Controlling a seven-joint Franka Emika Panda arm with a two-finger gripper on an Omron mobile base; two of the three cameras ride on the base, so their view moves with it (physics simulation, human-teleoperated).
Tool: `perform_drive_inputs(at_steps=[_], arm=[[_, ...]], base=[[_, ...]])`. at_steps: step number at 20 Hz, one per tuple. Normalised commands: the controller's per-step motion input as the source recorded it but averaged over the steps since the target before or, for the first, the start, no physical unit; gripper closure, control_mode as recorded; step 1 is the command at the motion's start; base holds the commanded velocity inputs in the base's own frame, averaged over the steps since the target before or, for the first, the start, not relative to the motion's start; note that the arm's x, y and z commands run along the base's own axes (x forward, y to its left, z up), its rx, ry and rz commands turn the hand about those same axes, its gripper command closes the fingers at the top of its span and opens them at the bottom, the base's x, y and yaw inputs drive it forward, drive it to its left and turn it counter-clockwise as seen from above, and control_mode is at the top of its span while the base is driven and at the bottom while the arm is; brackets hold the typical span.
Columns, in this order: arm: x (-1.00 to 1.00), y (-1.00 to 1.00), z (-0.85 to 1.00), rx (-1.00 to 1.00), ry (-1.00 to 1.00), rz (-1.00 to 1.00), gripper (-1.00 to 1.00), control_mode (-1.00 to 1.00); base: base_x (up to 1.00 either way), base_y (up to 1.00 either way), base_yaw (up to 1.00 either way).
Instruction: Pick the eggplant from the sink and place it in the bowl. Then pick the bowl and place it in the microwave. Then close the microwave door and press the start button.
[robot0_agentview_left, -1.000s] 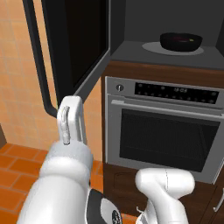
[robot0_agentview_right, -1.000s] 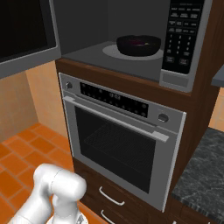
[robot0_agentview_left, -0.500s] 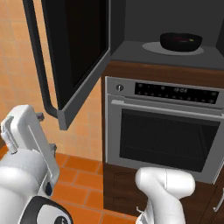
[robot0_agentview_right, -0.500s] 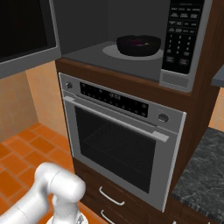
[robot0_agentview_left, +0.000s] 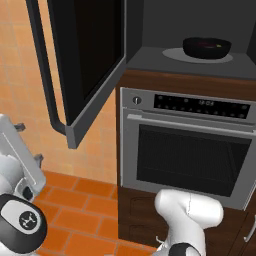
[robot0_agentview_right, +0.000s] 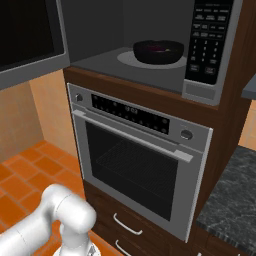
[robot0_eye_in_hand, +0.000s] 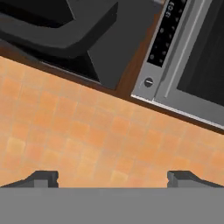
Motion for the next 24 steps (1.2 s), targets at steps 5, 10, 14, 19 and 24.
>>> perform_drive_inputs(at_steps=[5,10,14,19,24], arm=[[0.8,0.03,-0.21,0.0,0.0,0.0,-1.0,-1.0],[0.77,0.34,-0.39,0.0,0.0,-0.02,-1.0,-1.0],[0.35,0.26,-0.18,0.0,-0.08,-0.05,-1.0,-1.0],[0.0,-0.25,0.0,0.0,-0.18,-0.17,-1.0,-1.0],[0.0,-0.57,0.07,0.01,-0.21,-0.17,-1.0,-1.0]], base=[[0.0,0.0,0.0],[0.0,0.0,0.0],[0.0,0.0,0.0],[0.0,0.0,0.0],[0.0,0.0,0.0]])
